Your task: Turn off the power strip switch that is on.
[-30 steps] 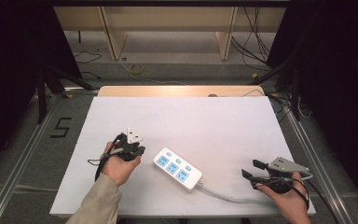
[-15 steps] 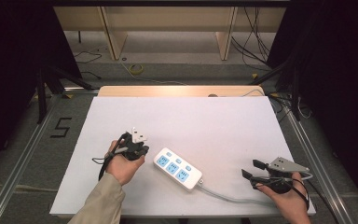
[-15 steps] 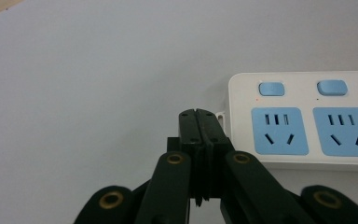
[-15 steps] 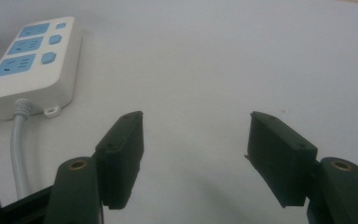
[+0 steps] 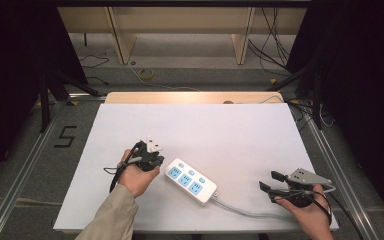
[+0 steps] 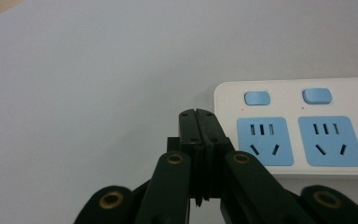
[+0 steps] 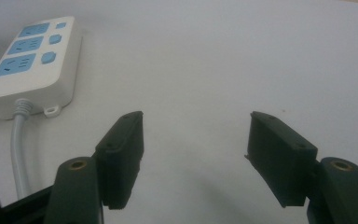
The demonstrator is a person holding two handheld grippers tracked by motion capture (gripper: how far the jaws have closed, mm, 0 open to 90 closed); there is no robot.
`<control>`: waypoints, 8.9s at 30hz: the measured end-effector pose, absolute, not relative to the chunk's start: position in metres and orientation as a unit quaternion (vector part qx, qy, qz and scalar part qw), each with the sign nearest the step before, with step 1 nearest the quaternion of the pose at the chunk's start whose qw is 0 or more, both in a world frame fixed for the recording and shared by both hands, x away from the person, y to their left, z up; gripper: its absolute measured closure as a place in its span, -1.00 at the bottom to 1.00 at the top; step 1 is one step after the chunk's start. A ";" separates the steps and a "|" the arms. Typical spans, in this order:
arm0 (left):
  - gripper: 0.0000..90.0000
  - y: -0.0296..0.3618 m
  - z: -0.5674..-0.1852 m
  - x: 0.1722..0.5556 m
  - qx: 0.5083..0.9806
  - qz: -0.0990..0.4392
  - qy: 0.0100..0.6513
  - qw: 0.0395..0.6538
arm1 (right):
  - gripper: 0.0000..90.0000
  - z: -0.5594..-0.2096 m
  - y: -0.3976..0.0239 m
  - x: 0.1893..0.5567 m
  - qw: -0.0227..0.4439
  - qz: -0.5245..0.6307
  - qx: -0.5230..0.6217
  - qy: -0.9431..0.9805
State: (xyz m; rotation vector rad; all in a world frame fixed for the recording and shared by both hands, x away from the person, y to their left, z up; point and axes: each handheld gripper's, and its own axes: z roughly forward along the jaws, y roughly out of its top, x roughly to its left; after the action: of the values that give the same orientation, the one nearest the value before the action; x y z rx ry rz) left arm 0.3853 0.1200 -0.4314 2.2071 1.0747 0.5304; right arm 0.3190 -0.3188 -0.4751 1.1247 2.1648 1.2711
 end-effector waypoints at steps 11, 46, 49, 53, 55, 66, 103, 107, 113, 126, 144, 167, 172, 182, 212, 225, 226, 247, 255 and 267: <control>1.00 0.113 -0.431 0.387 0.840 0.197 0.400 0.307 | -0.18 -0.475 -0.319 0.319 0.194 0.453 0.401 0.772; 0.99 0.091 -0.431 0.392 0.853 0.188 0.381 0.303 | -0.18 -0.475 -0.319 0.319 0.192 0.453 0.401 0.773; 0.99 0.090 -0.431 0.392 0.852 0.190 0.381 0.303 | -0.19 -0.475 -0.319 0.319 0.192 0.453 0.401 0.773; 0.99 0.088 -0.430 0.392 0.853 0.191 0.380 0.304 | -0.19 -0.475 -0.319 0.319 0.192 0.453 0.400 0.773; 0.99 0.087 -0.430 0.393 0.855 0.191 0.377 0.302 | -0.19 -0.475 -0.319 0.319 0.192 0.453 0.400 0.773; 0.99 0.083 -0.430 0.394 0.857 0.186 0.376 0.300 | -0.19 -0.476 -0.319 0.319 0.191 0.452 0.400 0.774; 0.99 0.069 -0.434 0.401 0.867 0.171 0.369 0.289 | -0.19 -0.476 -0.319 0.319 0.191 0.452 0.400 0.774; 0.99 0.068 -0.435 0.402 0.867 0.170 0.369 0.288 | -0.19 -0.476 -0.319 0.319 0.191 0.452 0.400 0.774; 0.99 0.065 -0.436 0.403 0.869 0.170 0.367 0.285 | -0.19 -0.476 -0.319 0.319 0.190 0.452 0.400 0.774; 0.99 0.062 -0.440 0.407 0.870 0.163 0.369 0.282 | -0.19 -0.476 -0.319 0.319 0.191 0.452 0.400 0.774; 0.99 0.058 -0.447 0.410 0.874 0.157 0.369 0.275 | -0.19 -0.476 -0.319 0.319 0.191 0.452 0.400 0.774; 1.00 0.055 -0.449 0.410 0.876 0.163 0.368 0.267 | -0.19 -0.476 -0.319 0.319 0.191 0.451 0.400 0.775; 1.00 0.055 -0.449 0.410 0.876 0.159 0.370 0.266 | -0.19 -0.476 -0.319 0.319 0.190 0.451 0.400 0.775; 1.00 0.052 -0.446 0.413 0.881 0.152 0.374 0.245 | -0.19 -0.476 -0.319 0.319 0.190 0.451 0.401 0.774; 1.00 0.047 -0.444 0.414 0.887 0.150 0.374 0.225 | -0.19 -0.476 -0.319 0.319 0.189 0.451 0.402 0.774; 1.00 0.049 -0.445 0.414 0.885 0.150 0.373 0.233 | -0.19 -0.476 -0.319 0.319 0.189 0.451 0.402 0.774; 1.00 0.049 -0.445 0.414 0.885 0.151 0.373 0.234 | -0.19 -0.476 -0.319 0.319 0.189 0.451 0.402 0.774; 0.91 0.066 -0.435 0.406 0.870 0.161 0.381 0.270 | -0.19 -0.476 -0.319 0.319 0.189 0.453 0.403 0.773; 0.80 0.080 -0.428 0.398 0.862 0.175 0.370 0.298 | -0.19 -0.476 -0.319 0.319 0.189 0.453 0.402 0.773; 0.37 0.115 -0.431 0.383 0.848 0.180 0.369 0.334 | -0.19 -0.475 -0.319 0.318 0.189 0.454 0.400 0.774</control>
State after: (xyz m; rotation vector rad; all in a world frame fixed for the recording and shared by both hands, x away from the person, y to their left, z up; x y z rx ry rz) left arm 0.3833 0.1146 -0.4313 2.2141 0.9633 0.4710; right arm 0.3183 -0.3190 -0.4754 1.1239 2.1762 1.2759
